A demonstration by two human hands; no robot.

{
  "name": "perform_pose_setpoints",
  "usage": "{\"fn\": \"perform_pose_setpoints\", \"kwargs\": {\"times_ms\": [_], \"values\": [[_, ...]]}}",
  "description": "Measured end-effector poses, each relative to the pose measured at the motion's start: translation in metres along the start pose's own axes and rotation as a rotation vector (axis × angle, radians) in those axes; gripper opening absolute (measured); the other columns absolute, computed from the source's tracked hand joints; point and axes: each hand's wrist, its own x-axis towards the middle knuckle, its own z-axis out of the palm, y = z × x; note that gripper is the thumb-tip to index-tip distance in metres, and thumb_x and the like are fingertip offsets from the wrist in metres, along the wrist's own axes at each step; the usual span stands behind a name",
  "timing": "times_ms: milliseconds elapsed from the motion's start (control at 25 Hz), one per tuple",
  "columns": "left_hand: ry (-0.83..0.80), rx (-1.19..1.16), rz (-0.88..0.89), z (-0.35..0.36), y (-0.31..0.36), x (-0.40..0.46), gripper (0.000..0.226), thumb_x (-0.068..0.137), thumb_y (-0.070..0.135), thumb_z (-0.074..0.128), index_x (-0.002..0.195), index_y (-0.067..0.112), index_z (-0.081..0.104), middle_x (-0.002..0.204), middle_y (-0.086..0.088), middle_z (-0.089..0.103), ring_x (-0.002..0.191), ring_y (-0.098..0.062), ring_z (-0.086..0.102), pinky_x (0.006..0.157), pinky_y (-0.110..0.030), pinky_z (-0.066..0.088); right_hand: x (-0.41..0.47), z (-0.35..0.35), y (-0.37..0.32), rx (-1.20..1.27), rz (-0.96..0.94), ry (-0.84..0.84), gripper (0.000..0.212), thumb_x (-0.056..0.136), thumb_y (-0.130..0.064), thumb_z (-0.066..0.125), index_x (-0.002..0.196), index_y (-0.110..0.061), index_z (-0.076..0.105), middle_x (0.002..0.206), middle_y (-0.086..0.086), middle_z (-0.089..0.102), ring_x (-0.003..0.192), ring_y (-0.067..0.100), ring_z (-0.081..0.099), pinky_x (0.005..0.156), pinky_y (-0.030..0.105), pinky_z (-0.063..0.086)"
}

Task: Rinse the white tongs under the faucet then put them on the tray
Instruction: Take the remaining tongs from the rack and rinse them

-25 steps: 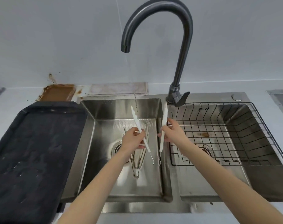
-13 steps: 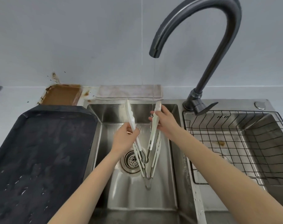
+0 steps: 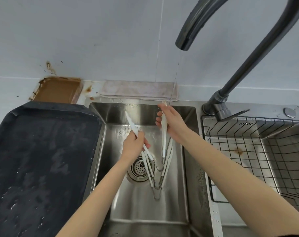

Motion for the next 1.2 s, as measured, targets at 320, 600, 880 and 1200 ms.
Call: {"fn": "perform_pose_setpoints", "kwargs": {"times_ms": [320,600,880,1200], "values": [[-0.129,-0.132,-0.217,0.004,0.005,0.005,0.025,0.096,0.012,0.028,0.087,0.006,0.050,0.067,-0.009,0.055,0.048,-0.014,0.063,0.051,-0.023,0.057,-0.006,-0.008,-0.011,0.214,0.023,-0.123,0.011,0.090,-0.026,0.056,0.087,-0.015,0.060,0.071,-0.005,0.063,0.051,0.003,0.056,0.052,0.014,0.048],[-0.143,-0.131,-0.174,0.016,0.014,-0.002,0.023,0.096,0.010,0.029,0.082,0.008,0.048,0.067,-0.009,0.055,0.053,-0.018,0.062,0.049,-0.021,0.056,-0.009,-0.002,-0.033,0.207,0.159,-0.009,0.025,0.091,-0.046,0.048,0.087,-0.021,0.052,0.037,-0.009,0.045,0.031,0.002,0.040,0.036,0.012,0.037],[-0.091,-0.131,-0.135,0.026,0.016,-0.007,0.018,0.096,0.009,0.029,0.094,0.004,0.046,0.067,-0.008,0.057,0.046,-0.013,0.062,0.052,-0.023,0.056,-0.003,0.007,-0.021,-0.150,-0.181,0.205,0.025,0.091,-0.041,0.049,0.098,-0.016,0.050,0.066,-0.003,0.055,0.053,0.008,0.047,0.058,0.025,0.043],[-0.004,0.021,0.077,0.027,0.016,-0.008,0.013,0.094,0.008,0.034,0.083,0.010,0.041,0.068,-0.003,0.059,0.048,-0.010,0.063,0.063,-0.029,0.056,0.004,0.000,-0.004,-0.447,-0.403,0.344,0.030,0.100,-0.013,0.032,0.113,0.000,0.055,0.077,0.005,0.059,0.057,0.006,0.055,0.052,0.005,0.048]]}}
